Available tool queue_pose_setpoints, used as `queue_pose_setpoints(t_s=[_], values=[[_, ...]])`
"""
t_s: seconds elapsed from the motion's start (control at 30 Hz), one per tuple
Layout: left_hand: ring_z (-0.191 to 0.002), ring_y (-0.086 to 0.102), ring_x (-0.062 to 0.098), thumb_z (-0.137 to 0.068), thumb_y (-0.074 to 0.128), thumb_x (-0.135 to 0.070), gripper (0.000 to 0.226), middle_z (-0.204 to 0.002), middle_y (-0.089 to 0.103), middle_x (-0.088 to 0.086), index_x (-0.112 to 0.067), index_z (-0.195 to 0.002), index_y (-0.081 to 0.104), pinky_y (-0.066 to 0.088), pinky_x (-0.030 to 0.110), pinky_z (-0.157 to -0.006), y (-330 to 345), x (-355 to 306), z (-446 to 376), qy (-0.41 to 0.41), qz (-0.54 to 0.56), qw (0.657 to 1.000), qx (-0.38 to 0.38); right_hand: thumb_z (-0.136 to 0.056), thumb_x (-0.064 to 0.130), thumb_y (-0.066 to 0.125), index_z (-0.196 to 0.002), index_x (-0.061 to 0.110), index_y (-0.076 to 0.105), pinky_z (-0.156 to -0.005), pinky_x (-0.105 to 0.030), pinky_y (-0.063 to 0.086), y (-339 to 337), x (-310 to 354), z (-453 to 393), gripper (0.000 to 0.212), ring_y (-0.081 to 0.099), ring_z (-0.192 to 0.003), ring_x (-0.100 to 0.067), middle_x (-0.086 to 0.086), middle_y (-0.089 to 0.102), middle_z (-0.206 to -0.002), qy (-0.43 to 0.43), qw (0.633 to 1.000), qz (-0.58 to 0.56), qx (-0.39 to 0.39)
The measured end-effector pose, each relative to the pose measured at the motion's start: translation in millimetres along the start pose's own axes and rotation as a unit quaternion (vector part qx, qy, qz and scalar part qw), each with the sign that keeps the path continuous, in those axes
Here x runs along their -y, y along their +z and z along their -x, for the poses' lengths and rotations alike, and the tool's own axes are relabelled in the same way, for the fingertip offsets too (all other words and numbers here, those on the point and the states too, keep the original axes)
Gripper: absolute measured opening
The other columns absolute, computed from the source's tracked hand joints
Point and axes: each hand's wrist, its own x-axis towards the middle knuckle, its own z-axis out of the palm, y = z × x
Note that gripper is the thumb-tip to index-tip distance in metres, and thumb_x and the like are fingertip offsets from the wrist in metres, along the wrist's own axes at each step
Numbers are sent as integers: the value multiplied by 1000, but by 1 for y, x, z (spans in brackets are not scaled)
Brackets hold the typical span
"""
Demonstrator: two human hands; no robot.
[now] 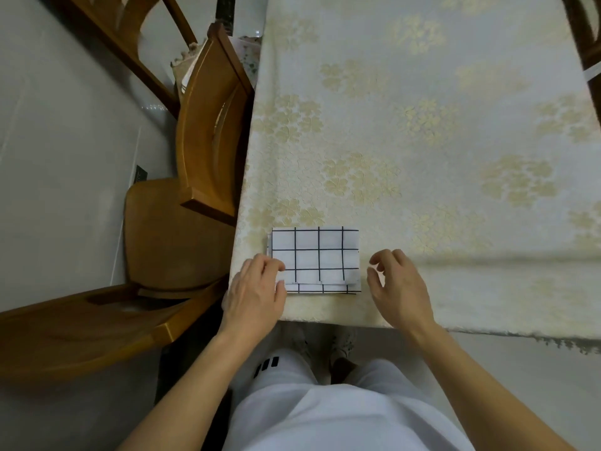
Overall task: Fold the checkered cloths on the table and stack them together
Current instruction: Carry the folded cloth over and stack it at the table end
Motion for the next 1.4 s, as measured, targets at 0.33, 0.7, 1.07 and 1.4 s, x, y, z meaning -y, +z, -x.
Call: queue_pose_setpoints(t_s=[0.33,0.7,1.07,1.4], values=[[-154,1,20,-99,46,-28,70,-167,1,5,-13,-158,13,8,38,-123,27,-5,23,56,-105,986,113,-90,15,60,-142,9,48,-102,-44,47,26,2,33,54,43,-139,-31,-15,46,-149,-180,970,145,75],[-151,-17,17,-103,34,-39,74,-164,-20,4,-12,-156,-11,-8,40,-123,37,-6,18,33,-171,968,180,-98,33,35,-159,10,4,-122,-45,4,49,7,33,72,-3,-154,-21,-6,-5,-166,-155,951,201,178],[-153,-9,18,-102,36,-35,73,-166,-12,5,-11,-157,-5,-2,41,-125,34,-9,33,47,-150,973,168,-98,35,40,-158,10,17,-122,-49,9,49,8,48,69,6,-154,-22,-7,12,-166,-161,952,198,168],[-153,-9,17,-101,40,-35,75,-165,-13,3,-13,-158,-4,-7,40,-122,32,-2,45,63,-144,975,158,-90,30,54,-156,11,25,-118,-56,28,49,9,57,74,20,-151,-25,-9,25,-163,-170,950,209,160]])
